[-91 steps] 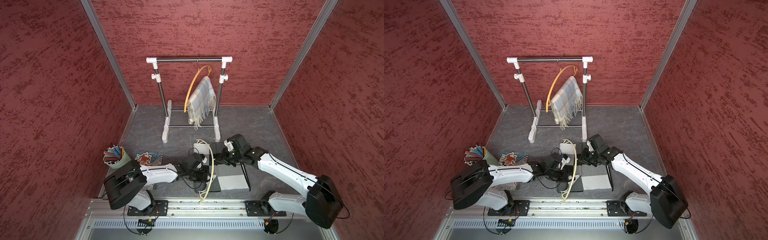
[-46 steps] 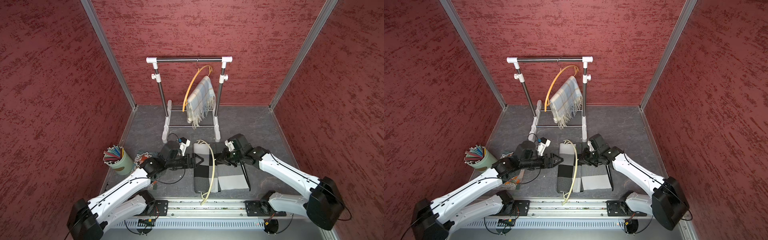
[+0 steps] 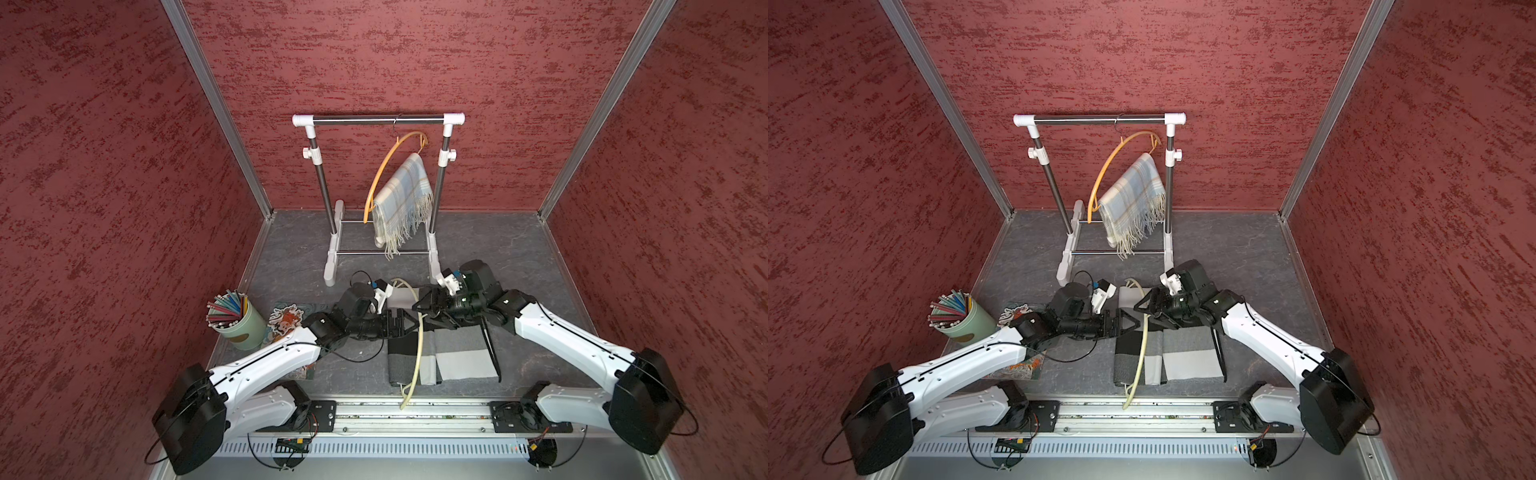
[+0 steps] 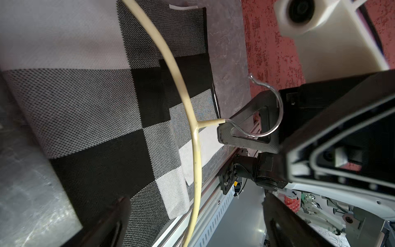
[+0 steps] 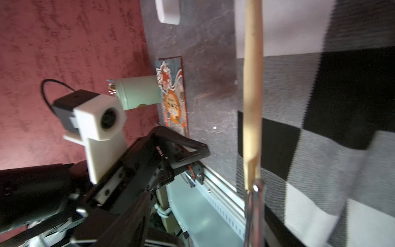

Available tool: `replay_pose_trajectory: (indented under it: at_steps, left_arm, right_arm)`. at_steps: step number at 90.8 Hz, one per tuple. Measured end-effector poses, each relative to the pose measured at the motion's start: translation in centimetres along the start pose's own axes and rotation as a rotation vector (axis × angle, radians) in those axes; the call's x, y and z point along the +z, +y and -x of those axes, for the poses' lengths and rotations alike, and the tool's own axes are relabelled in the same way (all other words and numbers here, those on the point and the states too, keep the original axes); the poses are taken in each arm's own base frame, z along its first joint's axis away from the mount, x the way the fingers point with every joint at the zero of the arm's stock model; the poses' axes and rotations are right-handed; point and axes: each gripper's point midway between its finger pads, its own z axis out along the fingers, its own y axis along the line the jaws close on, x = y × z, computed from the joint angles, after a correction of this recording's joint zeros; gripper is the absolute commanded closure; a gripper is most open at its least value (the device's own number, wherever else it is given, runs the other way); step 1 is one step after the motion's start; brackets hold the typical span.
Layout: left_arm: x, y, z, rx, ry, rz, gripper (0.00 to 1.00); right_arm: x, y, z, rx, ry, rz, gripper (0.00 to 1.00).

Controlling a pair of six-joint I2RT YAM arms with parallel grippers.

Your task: Hang the scarf on the hanger

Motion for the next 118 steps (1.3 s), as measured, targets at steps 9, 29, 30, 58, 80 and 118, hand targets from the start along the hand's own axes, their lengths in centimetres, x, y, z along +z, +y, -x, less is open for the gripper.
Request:
replay_pose_trajectory:
  at_steps: [9,29,30,58,80,118]
  left_arm:
    - [-0.2,-0.6,-0.3,0.035,-0.012,-0.031,0.00]
    - [0.0,0.3,-1.9,0.091,-0.008,-0.015,0.00]
    - [0.1,0.4,-2.0,0.093,-0.007,-0.011,0.00]
    - [0.6,3.7,-2.7,0.111,-0.050,0.120,0.17]
    - [-0.9,6.1,-1.8,0.100,-0.131,0.261,0.44]
    - [-2.5,6.5,-1.0,0.096,-0.206,0.309,1.00]
  right_arm:
    - [0.3,1.9,0.1,-0.007,0.022,0.082,0.25]
    - [2.0,3.9,0.3,0.030,0.073,0.178,0.25]
    - [2.1,4.0,0.4,0.031,0.074,0.180,0.25]
    - [5.5,4.5,-0.3,0.068,0.143,0.195,0.26]
    - [5.5,4.6,-0.6,0.039,0.150,0.138,0.27]
    - [-1.5,0.5,2.8,-0.042,-0.126,-0.165,0.25]
